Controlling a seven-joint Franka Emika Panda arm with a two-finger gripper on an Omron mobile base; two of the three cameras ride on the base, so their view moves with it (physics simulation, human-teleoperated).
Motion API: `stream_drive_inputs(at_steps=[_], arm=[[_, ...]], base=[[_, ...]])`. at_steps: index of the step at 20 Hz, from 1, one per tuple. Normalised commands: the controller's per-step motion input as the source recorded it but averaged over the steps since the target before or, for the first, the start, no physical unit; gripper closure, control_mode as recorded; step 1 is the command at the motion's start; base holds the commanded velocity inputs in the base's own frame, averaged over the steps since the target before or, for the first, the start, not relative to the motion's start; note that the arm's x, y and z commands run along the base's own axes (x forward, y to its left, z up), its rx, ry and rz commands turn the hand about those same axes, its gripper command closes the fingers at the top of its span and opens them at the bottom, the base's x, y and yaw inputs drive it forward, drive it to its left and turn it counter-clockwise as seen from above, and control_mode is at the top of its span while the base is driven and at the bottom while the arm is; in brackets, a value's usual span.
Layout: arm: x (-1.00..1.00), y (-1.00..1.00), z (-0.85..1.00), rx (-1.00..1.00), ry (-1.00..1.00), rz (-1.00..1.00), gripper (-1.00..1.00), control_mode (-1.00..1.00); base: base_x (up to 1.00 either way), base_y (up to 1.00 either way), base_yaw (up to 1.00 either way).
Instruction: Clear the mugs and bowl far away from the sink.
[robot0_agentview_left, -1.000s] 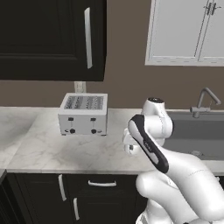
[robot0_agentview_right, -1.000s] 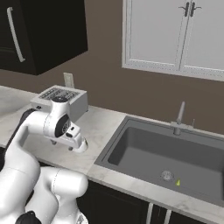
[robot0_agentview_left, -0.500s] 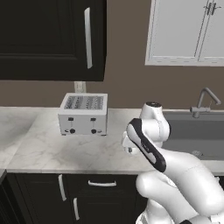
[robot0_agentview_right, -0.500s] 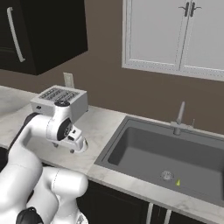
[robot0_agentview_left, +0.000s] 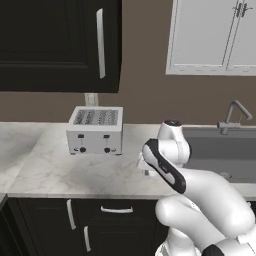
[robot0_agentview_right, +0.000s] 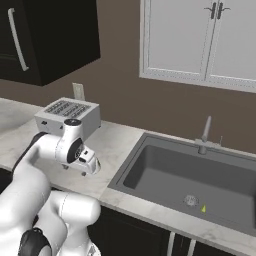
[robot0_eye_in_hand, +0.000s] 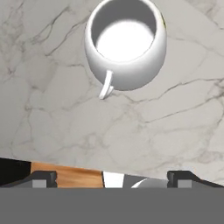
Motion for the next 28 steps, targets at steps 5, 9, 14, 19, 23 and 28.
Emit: stream_drive_inputs(at_steps=[5, 9, 14, 19, 23, 28], arm=[[0.2, 0.02, -0.18, 0.0, 0.0, 0.0, -1.0, -1.0], [0.21, 0.01, -0.16, 0.0, 0.0, 0.0, -1.0, -1.0], [0.19, 0.0, -0.12, 0.0, 0.0, 0.0, -1.0, -1.0], [0.24, 0.0, -0.05, 0.0, 0.0, 0.0, -1.0, -1.0], [0.17, 0.0, -0.05, 0.0, 0.0, 0.0, -1.0, -1.0], [0.15, 0.0, -0.05, 0.0, 0.0, 0.0, -1.0, -1.0]], base=[[0.0, 0.0, 0.0], [0.0, 0.0, 0.0], [0.0, 0.0, 0.0], [0.0, 0.0, 0.0], [0.0, 0.0, 0.0], [0.0, 0.0, 0.0]])
